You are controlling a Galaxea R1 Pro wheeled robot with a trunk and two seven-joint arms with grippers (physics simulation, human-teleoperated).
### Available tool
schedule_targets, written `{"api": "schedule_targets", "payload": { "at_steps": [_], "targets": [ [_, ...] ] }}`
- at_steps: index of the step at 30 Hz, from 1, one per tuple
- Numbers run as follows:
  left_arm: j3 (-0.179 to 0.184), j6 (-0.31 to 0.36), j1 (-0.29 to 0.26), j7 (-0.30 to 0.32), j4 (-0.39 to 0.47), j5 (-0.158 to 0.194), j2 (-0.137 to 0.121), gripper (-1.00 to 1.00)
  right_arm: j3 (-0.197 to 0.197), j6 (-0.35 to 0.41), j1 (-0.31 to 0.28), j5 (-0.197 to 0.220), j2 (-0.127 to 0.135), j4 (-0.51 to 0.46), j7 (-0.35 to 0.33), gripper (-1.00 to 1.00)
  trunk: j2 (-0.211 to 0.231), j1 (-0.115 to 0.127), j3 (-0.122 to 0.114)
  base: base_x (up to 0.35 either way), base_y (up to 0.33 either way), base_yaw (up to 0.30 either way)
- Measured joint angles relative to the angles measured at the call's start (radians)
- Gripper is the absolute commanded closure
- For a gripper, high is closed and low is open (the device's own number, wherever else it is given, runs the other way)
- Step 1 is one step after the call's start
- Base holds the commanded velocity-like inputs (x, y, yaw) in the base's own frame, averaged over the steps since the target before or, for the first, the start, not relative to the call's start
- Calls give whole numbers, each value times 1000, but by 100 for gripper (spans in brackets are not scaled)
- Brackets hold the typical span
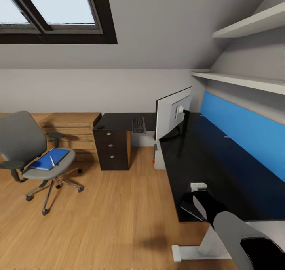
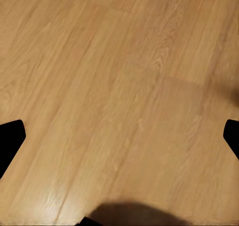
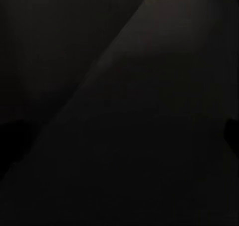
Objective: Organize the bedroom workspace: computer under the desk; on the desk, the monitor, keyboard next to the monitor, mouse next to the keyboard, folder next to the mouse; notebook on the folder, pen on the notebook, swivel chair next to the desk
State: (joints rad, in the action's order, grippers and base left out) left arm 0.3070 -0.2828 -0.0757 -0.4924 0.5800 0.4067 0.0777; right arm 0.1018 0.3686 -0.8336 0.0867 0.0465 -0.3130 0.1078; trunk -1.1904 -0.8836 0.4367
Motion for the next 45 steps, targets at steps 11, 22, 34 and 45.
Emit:
{"api": "schedule_targets", "payload": {
  "at_steps": [11,22,34,45],
  "targets": [
    [0,1,0,-1,0,1,0,-100,3,-5,1,-2,0,-1,-3,-100,0,0,0,-90,0,0],
    [0,0,0,-1,0,1,0,-100,3,-88,1,-2,0,-4,-3,-100,21,12,-9,-4,0,0],
    [1,1,0,-2,-1,3,0,-100,2,-123,1,-2,0,-4,-2,-100,91,50,-40,0,0,0],
    [1,-1,0,0,-4,3,0,-100,2,-125,1,-2,0,-4,-3,-100,91,51,-40,91,-41,0]
  ]
}}
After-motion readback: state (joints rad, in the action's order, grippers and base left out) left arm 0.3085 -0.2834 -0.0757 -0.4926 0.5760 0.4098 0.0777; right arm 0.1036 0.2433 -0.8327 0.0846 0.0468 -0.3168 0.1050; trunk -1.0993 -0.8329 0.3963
